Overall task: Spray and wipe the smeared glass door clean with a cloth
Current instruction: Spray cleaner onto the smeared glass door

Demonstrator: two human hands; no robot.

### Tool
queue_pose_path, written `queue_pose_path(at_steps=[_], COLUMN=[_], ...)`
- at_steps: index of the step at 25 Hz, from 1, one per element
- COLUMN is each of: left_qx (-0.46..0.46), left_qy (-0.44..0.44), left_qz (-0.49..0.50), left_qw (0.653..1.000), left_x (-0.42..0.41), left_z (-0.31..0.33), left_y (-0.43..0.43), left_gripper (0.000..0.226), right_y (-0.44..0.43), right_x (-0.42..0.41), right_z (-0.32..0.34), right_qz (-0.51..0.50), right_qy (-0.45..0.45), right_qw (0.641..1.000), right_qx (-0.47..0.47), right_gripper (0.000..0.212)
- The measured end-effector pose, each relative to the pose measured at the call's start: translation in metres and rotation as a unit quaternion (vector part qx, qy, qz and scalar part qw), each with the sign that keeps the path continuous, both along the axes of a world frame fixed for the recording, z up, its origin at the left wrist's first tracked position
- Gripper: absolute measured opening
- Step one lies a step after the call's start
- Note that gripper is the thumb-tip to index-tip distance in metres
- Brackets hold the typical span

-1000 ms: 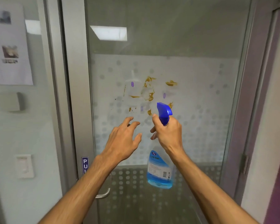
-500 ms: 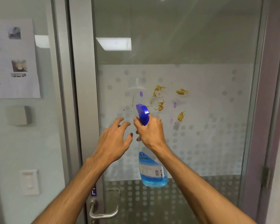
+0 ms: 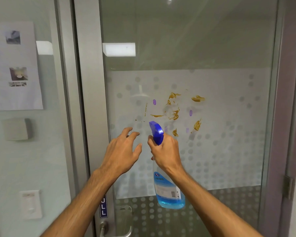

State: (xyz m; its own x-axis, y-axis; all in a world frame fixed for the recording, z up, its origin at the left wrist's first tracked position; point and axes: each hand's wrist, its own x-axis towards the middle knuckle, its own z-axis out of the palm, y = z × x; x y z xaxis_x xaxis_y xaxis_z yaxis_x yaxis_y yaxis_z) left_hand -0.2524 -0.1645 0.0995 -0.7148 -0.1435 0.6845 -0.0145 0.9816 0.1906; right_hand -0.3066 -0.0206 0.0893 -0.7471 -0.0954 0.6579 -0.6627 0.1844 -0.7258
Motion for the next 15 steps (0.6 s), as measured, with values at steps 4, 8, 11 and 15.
queue_pose_path(at_steps=[4,8,11,15], left_qx=[0.001,-0.009,-0.009,-0.017], left_qy=[-0.005,-0.004,0.001,0.007], left_qz=[-0.011,-0.025,-0.031,-0.04], left_qw=[1.0,1.0,0.999,0.999], left_x=[0.0,-0.001,-0.003,-0.006], left_z=[-0.006,-0.005,-0.002,-0.002], left_y=[-0.002,0.007,0.017,0.03], left_gripper=[0.05,0.052,0.055,0.054], right_y=[0.01,0.02,0.028,0.05], right_x=[0.003,0.003,-0.002,-0.006], right_z=[-0.004,0.016,0.027,0.018], right_qz=[0.03,0.019,-0.023,-0.053], right_qy=[-0.017,0.027,0.041,0.042], right_qw=[0.998,0.995,0.995,0.99], right_qx=[-0.05,-0.091,-0.09,-0.12], right_gripper=[0.011,0.012,0.014,0.014])
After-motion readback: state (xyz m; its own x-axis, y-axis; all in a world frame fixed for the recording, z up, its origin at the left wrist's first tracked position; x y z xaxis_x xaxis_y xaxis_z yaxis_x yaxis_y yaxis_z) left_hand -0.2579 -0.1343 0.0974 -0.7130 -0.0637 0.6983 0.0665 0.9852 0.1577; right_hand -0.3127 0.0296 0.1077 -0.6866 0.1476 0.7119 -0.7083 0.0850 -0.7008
